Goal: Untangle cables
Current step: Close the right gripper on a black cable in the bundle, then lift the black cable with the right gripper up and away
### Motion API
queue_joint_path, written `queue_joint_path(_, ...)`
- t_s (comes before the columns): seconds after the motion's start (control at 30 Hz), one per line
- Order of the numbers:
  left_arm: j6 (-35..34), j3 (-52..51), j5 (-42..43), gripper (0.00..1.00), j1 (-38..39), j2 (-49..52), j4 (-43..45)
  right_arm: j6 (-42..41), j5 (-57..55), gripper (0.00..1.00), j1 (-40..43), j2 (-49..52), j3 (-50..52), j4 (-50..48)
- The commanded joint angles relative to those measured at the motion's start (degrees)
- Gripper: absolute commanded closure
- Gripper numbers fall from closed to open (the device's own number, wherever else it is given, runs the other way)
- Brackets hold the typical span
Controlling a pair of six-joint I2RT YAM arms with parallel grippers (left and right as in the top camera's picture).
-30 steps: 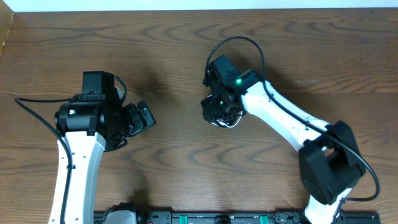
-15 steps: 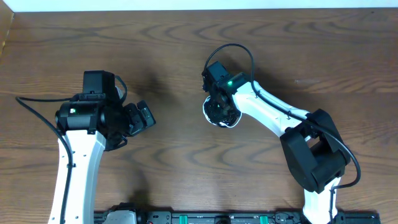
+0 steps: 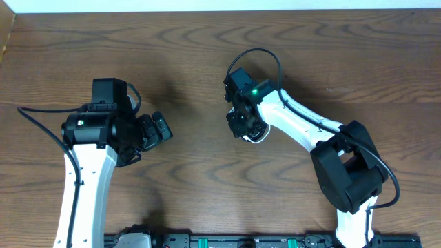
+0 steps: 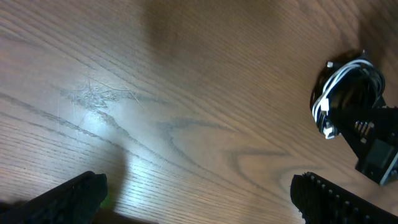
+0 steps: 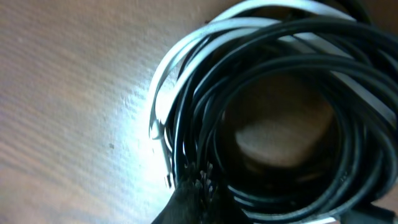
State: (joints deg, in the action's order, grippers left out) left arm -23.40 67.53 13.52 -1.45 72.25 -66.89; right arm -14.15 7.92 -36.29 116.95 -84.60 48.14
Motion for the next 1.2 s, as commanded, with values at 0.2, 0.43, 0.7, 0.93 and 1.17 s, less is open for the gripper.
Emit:
queue_joint_path(0.2, -0.28, 0.24, -0.72, 0.0, -0.24, 0.37, 0.07, 0.09, 0.87, 0.99, 0.15, -9.64, -11.87, 9.57)
queue_joint_path(0.43, -0.28, 0.24, -0.7, 0.0, -0.24, 0.37, -0.13, -0.13, 2.16, 0.99, 0.15, -17.35, -12.66, 8.92)
queue_joint_path(0.7, -0.28, 0.24, -0.7, 0.0, -0.24, 0.37, -0.35, -5.51, -7.3, 0.99, 0.24, -18.01, -12.66, 10.12)
queue_joint_path(0.93, -0.28, 0.24, -0.7, 0.0, -0.24, 0.37, -0.35, -5.51, -7.43, 0.99, 1.27, -20.0, -14.99, 9.97)
queue_joint_path(1.17, -0.28, 0.24, -0.7, 0.0, -0.24, 0.37, -0.35, -5.09, -7.96, 0.99, 5.4, -26.34, -20.61, 9.92)
